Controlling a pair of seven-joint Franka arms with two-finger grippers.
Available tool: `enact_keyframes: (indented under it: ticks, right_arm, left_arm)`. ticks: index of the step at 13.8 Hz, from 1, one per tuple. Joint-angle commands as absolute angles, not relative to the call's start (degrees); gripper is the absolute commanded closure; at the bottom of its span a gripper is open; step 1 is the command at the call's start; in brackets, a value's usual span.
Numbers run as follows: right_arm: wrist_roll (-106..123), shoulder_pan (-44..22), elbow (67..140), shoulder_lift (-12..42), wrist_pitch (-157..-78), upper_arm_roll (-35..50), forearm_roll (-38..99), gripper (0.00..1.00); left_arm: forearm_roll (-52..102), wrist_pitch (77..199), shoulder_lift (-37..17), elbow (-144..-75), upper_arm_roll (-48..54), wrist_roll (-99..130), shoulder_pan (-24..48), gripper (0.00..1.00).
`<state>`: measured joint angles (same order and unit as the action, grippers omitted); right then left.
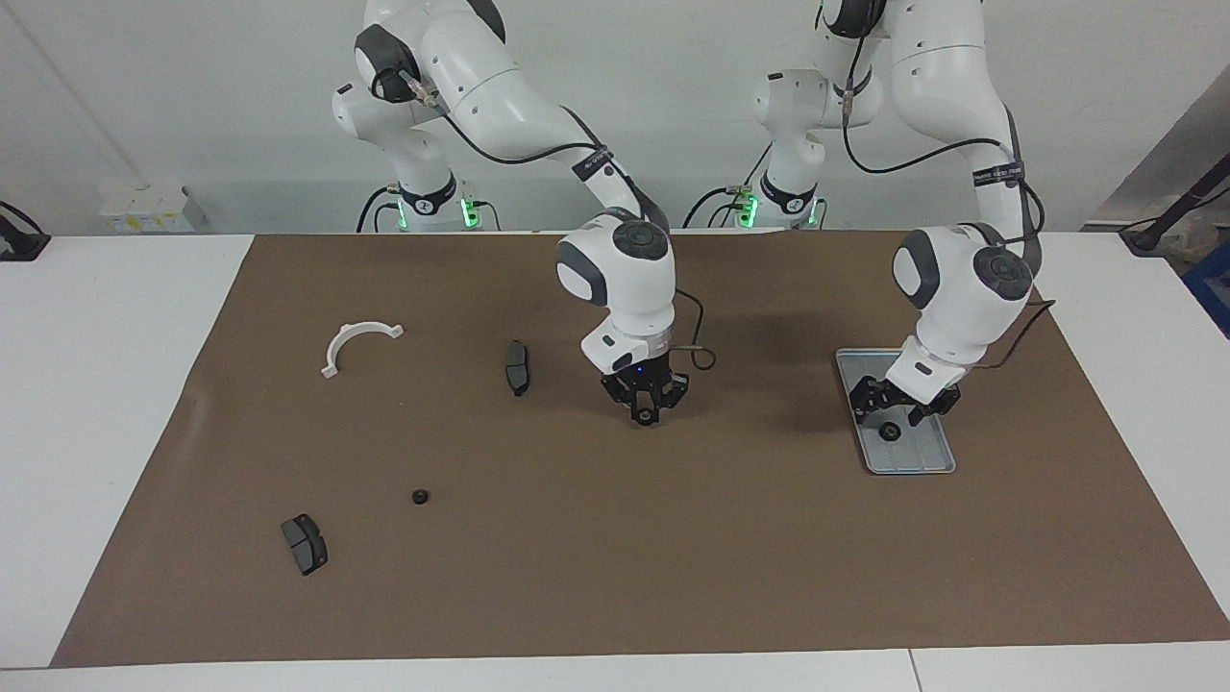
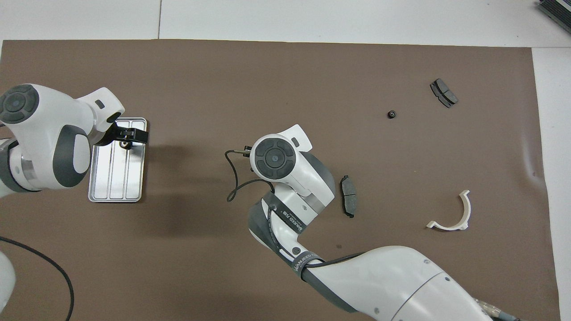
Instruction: Pick bearing gear from pile to tray
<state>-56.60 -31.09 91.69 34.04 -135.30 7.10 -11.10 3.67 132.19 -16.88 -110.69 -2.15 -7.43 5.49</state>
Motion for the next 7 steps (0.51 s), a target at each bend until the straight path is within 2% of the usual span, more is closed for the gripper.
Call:
enact_keyframes:
  ticks: [1,5,7]
  right_arm:
    - [-57.39,-30.94,91.14,34.37,-134.39,7.29,-12.66,0.00]
    - [-52.06,-26.91,90.88,34.28,-135.43,6.94,-12.83,0.00]
    - [-46.87,-23.13,90.88,34.19,-135.53,6.94,-12.83,0.00]
  left_arm:
    - [4.48,132.36,-15.91,-110.39,-2.81,-3.72,9.04,0.00]
    - [4.39,134.29,-15.73,-110.48,-2.81,11.29,17.38,0.00]
    - [4.48,141.99,-16.26,-111.09,-2.81,20.96,22.39,0.00]
